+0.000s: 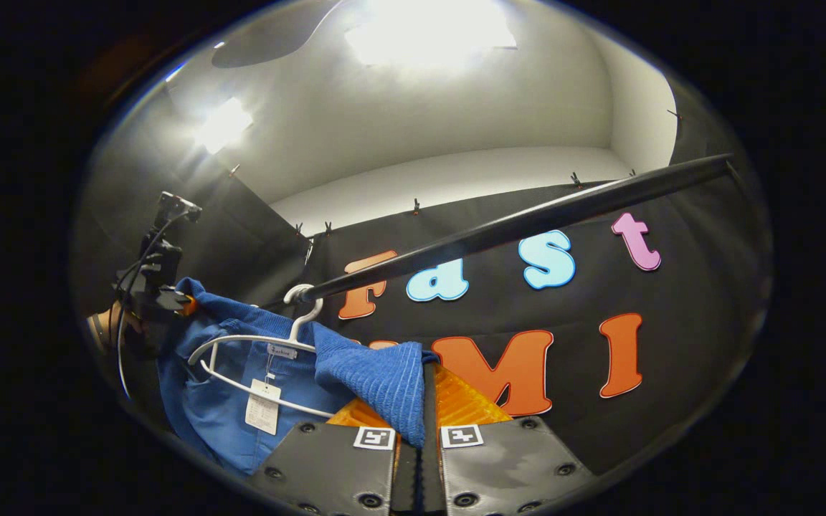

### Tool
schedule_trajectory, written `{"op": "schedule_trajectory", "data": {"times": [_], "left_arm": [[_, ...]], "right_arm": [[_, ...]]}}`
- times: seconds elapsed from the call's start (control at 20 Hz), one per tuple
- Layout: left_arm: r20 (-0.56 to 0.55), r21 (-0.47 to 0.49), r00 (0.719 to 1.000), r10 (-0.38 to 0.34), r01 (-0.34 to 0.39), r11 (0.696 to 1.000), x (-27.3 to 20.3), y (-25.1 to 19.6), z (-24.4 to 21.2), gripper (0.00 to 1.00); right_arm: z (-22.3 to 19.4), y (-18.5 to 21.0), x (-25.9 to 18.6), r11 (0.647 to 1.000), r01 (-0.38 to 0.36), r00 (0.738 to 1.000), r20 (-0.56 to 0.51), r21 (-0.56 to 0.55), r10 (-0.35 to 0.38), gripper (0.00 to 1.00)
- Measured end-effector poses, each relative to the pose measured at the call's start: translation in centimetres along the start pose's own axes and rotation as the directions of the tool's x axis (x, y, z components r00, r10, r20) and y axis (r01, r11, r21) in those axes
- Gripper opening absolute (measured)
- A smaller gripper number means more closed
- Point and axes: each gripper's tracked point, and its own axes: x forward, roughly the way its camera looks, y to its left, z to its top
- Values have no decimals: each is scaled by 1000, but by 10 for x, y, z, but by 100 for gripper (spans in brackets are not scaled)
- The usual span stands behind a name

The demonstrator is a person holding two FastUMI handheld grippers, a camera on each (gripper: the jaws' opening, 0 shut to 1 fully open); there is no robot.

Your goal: Grasp the clothes on the hanger with both hands and then place them into the laundry hamper below.

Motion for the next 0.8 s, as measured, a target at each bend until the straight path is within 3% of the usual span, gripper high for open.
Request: {"op": "schedule_trajectory", "data": {"times": [0.2,0.4,0.8], "left_arm": [[-129,-66,991,-44,35,997,-24,-18,-90,8],[-183,-100,979,-92,75,992,-74,-44,-138,8],[-221,-199,949,-226,182,963,-134,-108,-155,8]], "right_arm": [[-11,7,1,1000,9,999,-33,19,-9,10],[-15,2,11,999,41,998,-48,-8,-41,10],[-21,-36,33,982,157,985,-57,-109,-164,10]]}}
